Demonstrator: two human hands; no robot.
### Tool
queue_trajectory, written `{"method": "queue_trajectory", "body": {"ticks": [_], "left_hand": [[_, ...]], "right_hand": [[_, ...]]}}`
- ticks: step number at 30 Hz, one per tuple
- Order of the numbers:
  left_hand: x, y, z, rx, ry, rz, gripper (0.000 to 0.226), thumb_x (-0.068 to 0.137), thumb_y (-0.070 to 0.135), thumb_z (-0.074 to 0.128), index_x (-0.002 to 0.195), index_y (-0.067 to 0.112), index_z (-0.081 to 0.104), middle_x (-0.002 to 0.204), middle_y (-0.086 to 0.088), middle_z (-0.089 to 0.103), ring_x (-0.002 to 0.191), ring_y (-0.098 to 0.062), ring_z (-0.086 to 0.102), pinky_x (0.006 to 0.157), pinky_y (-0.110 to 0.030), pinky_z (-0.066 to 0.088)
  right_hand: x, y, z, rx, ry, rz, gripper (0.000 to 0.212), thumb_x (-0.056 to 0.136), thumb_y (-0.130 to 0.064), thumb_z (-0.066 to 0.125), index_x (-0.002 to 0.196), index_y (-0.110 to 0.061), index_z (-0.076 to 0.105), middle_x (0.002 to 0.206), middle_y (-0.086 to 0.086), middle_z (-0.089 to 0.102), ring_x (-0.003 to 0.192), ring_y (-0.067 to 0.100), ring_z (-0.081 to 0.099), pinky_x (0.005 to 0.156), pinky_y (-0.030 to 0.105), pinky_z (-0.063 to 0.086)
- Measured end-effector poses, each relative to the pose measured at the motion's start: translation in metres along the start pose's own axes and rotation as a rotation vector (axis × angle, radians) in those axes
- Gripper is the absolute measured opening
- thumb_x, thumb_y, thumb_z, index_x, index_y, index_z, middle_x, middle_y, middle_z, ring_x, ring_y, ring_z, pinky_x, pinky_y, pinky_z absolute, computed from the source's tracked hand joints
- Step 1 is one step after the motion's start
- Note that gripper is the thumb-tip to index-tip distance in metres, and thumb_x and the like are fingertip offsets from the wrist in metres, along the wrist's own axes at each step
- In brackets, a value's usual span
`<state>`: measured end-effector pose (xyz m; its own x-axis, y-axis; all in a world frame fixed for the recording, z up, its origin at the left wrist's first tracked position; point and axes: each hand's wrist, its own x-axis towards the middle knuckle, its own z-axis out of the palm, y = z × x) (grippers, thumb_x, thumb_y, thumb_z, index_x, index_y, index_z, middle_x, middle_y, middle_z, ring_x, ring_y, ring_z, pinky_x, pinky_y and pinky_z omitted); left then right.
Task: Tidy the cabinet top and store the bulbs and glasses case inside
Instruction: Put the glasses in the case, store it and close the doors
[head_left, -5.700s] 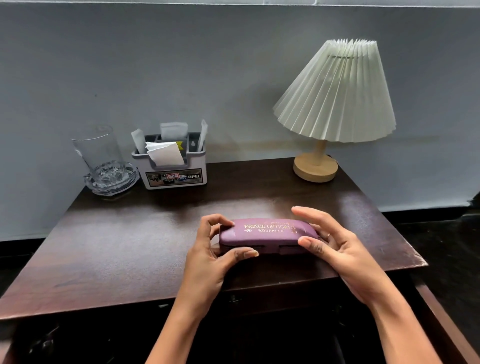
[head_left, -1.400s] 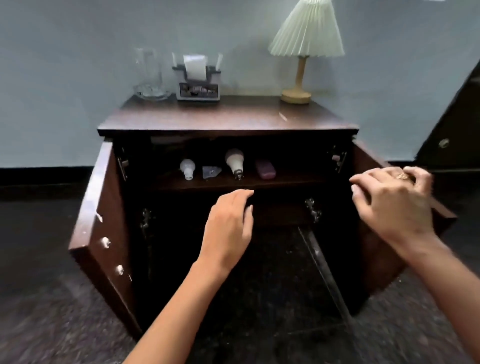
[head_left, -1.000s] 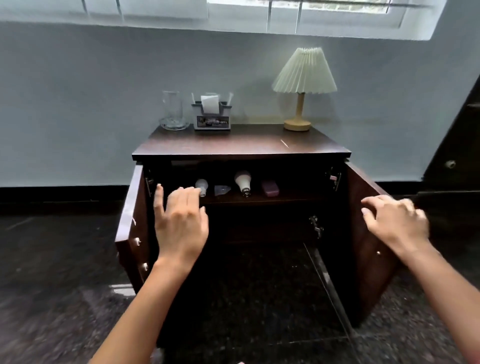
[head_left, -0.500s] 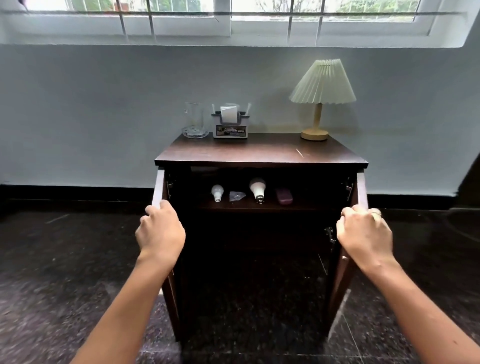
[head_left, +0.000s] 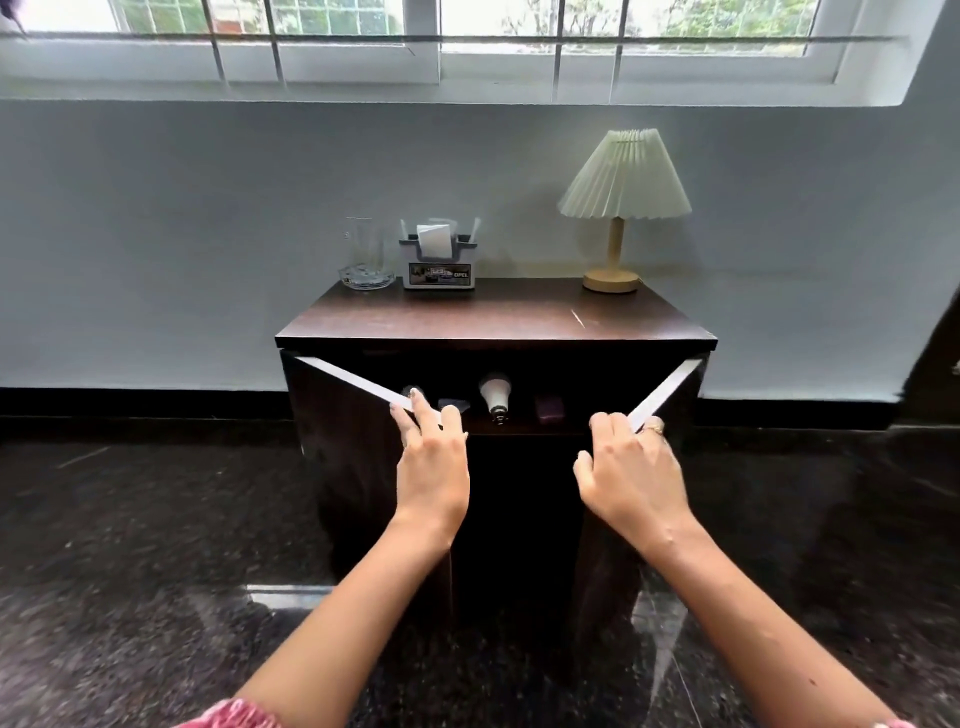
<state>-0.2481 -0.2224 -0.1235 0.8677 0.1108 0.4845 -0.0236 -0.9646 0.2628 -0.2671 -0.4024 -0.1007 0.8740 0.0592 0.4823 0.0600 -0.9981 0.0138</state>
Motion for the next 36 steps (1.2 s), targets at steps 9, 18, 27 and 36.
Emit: {"method": "queue_trajectory", "body": {"ticks": [9,18,27,36], "left_hand": [[0.032,-0.001,0.028,0.079,0.066,0.444,0.056,0.057,-0.003,0.079,0.111,-0.004,0.062,0.121,-0.022,0.062,0.117,-0.036,0.056,0.098,-0.049,0.045],[0.062,0.001,0.055,0.153,0.08,0.487,0.059,0.078,0.016,0.052,0.132,-0.003,0.038,0.138,-0.019,0.048,0.129,-0.03,0.045,0.114,-0.041,0.025],[0.091,0.003,0.085,0.054,0.188,0.437,0.055,0.083,0.013,0.033,0.136,0.001,0.038,0.143,-0.015,0.043,0.135,-0.025,0.036,0.114,-0.038,0.001],[0.105,-0.009,0.111,-0.009,0.309,0.364,0.063,0.087,0.017,0.032,0.145,0.008,0.009,0.157,-0.006,0.004,0.143,-0.011,-0.013,0.118,-0.031,-0.005]], "right_hand": [[0.028,-0.013,0.043,0.109,0.064,-0.17,0.034,0.087,-0.024,0.051,0.115,-0.006,0.045,0.115,0.014,0.054,0.093,0.059,0.048,0.078,0.055,0.045],[0.063,-0.033,0.08,0.049,0.205,-0.219,0.045,0.087,-0.031,0.031,0.126,-0.013,0.044,0.132,0.005,0.054,0.132,0.032,0.026,0.107,0.044,0.017],[0.1,-0.053,0.112,0.108,0.321,-0.201,0.058,0.084,-0.017,0.027,0.142,-0.005,0.024,0.15,0.013,0.026,0.14,0.021,0.005,0.113,0.039,0.006],[0.129,-0.063,0.137,0.032,0.401,-0.159,0.056,0.089,-0.015,0.027,0.143,-0.004,0.016,0.152,0.015,0.02,0.141,0.024,0.005,0.114,0.041,0.007]]}}
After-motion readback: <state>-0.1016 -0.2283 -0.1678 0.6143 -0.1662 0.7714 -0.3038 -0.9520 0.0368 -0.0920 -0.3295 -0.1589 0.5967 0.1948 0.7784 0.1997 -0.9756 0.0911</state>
